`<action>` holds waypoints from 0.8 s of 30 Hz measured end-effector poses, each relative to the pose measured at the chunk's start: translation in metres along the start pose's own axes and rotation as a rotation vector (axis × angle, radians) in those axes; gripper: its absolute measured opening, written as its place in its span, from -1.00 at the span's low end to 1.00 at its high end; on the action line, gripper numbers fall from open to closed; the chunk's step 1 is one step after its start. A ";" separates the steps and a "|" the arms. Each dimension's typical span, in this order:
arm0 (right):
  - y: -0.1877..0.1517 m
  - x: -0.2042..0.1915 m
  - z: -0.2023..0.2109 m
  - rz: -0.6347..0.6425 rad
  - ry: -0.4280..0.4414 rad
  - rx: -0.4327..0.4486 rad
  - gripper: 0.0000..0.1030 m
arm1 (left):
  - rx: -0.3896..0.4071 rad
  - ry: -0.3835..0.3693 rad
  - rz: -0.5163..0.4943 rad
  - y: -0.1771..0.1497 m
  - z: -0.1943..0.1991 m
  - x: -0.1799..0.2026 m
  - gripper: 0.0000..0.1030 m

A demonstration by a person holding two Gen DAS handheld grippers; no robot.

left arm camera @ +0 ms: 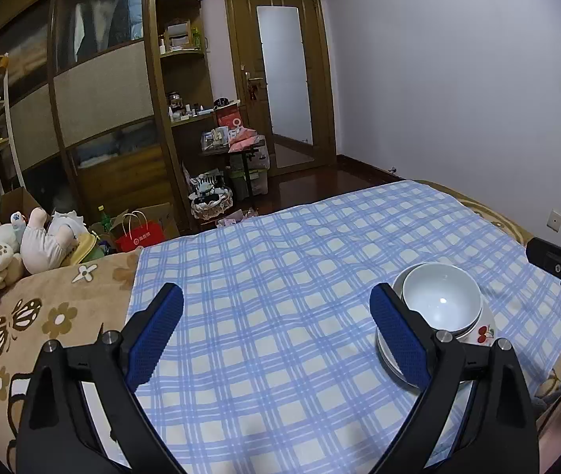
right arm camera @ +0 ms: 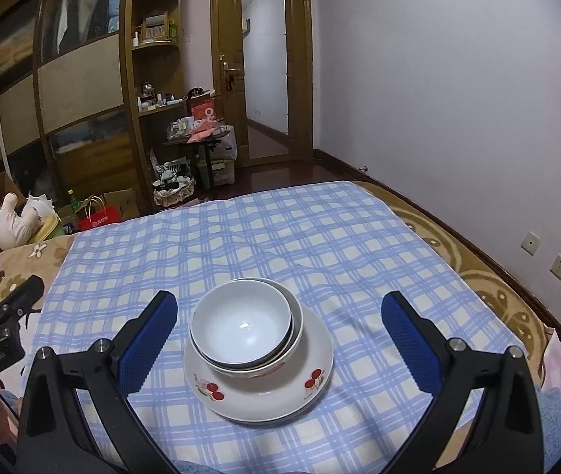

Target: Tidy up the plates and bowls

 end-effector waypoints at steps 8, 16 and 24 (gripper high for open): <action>-0.003 0.001 -0.002 -0.007 -0.006 -0.004 1.00 | -0.029 0.002 0.005 -0.004 -0.004 -0.003 0.83; -0.007 0.000 -0.002 -0.005 -0.005 -0.013 1.00 | -0.055 -0.003 0.020 -0.007 -0.009 -0.004 0.83; -0.012 0.000 -0.004 -0.016 -0.014 -0.031 1.00 | -0.051 0.024 0.041 -0.006 -0.009 -0.009 0.83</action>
Point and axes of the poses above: each gripper's, at about its wrist camera, not at the fingertips, and z roughly against the way its jaws point, x to its right, y to its top, the point moved 5 cm from there along -z, roughly the way its jaws point, and after that the axes turned 9 degrees about y, right-handed, at the moved point
